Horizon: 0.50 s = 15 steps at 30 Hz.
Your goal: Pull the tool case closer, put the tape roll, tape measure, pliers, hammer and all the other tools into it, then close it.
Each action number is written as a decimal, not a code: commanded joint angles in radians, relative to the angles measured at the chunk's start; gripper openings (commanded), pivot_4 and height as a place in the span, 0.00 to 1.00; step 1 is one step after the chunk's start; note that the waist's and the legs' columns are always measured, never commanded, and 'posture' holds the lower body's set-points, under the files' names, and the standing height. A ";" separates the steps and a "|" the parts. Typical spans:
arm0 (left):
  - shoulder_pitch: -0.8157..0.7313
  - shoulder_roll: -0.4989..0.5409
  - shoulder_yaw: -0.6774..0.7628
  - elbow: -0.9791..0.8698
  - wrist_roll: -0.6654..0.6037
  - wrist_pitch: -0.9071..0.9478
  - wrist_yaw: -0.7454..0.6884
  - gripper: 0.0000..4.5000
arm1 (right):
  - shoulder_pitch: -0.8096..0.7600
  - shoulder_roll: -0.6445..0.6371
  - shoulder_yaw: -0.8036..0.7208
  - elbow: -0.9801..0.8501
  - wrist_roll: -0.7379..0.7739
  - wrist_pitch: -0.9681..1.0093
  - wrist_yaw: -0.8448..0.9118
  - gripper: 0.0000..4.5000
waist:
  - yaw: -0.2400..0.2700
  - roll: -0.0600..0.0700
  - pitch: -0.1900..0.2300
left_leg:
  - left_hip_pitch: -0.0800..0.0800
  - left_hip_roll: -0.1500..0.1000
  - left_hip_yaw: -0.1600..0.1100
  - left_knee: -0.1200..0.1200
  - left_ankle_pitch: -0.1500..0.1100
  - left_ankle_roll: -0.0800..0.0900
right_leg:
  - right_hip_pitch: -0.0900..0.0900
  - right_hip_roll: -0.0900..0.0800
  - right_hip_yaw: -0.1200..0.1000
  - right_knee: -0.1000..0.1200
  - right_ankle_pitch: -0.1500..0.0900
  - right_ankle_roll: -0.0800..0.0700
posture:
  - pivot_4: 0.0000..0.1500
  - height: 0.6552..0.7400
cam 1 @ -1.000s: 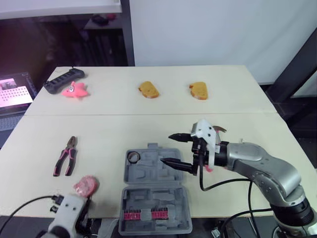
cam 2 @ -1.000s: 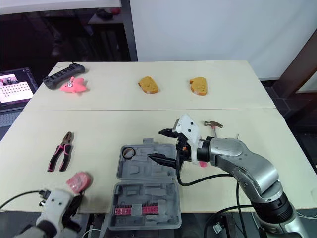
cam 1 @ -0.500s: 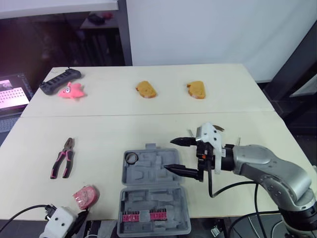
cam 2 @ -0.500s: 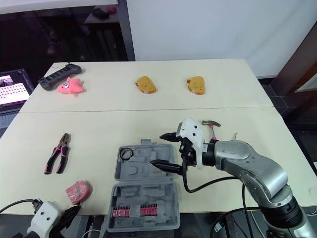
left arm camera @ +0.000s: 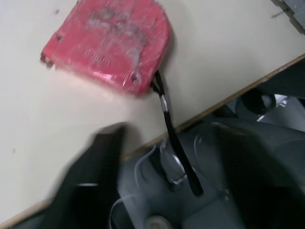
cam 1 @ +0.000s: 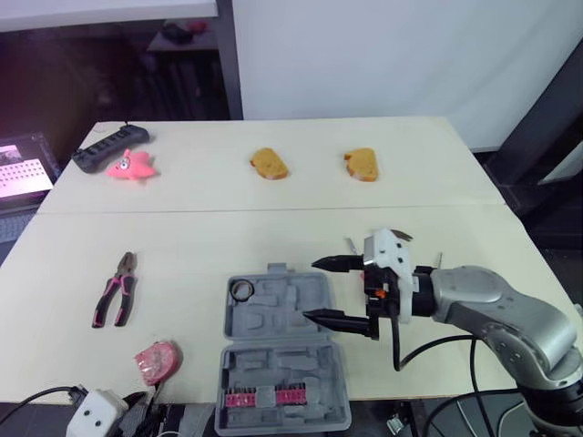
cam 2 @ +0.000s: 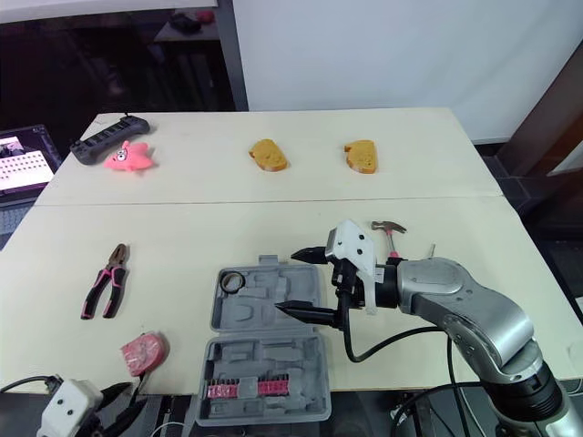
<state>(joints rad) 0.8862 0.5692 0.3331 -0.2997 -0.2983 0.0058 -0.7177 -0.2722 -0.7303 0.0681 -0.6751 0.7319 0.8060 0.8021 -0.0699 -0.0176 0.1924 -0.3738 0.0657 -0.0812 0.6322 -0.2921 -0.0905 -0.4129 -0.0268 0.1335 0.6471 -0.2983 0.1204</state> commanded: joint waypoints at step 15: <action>-0.144 0.346 0.239 0.014 -0.212 0.204 -0.436 0.99 | -0.023 -0.003 0.024 0.034 -0.051 -0.062 0.049 1.00 | 0.002 -0.006 0.003 | 0.000 0.000 0.000 0.000 0.001 -0.001 | 0.000 0.000 -0.001 0.001 0.000 -0.001 | 1.00 1.00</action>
<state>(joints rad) 0.7501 0.9060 0.5928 -0.3015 -0.5225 0.2225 -1.1269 -0.2874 -0.7364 0.0931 -0.6236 0.6847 0.7572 0.8502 -0.0680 -0.0241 0.1951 -0.3738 0.0657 -0.0818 0.6327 -0.2911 -0.0921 -0.4121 -0.0268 0.1328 0.6482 -0.2977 0.1197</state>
